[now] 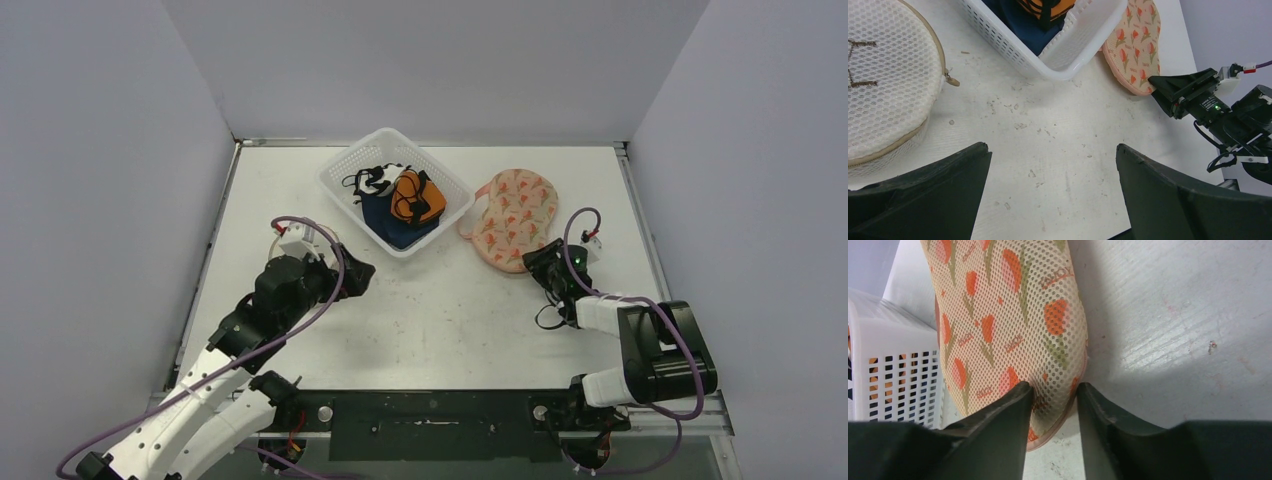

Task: Unzip the laundry bag and remove the bra
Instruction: Move the laundry bag to the center of the board.

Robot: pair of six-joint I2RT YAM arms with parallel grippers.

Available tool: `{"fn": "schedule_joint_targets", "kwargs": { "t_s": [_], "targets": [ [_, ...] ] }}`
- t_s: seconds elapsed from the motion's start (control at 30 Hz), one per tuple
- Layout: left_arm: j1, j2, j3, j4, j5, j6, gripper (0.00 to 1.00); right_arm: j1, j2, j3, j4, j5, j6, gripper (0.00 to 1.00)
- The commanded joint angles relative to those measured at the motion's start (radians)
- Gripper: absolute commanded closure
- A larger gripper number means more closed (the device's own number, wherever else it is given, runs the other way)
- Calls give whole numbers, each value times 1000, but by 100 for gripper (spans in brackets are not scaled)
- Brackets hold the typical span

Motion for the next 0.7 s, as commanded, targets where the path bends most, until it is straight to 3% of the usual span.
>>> {"fn": "schedule_joint_targets", "kwargs": {
  "t_s": [0.0,0.13,0.27,0.53,0.67],
  "targets": [
    [-10,3,-7,85,38,-48,4,-18,1,-19,73,-33,-7,69],
    [-74,54,-16,106,-6,-69,4,-23,-78,-18,-6,-27,-53,94],
    [-169,145,21,106,-111,-79,4,-23,-227,-10,-171,-2,-115,95],
    [-200,269,56,154,-151,-104,4,-17,-578,-9,-545,-16,-216,95],
    [-211,309,58,180,-151,-106,4,-17,-670,-3,-668,-92,-261,95]
  ]
}}
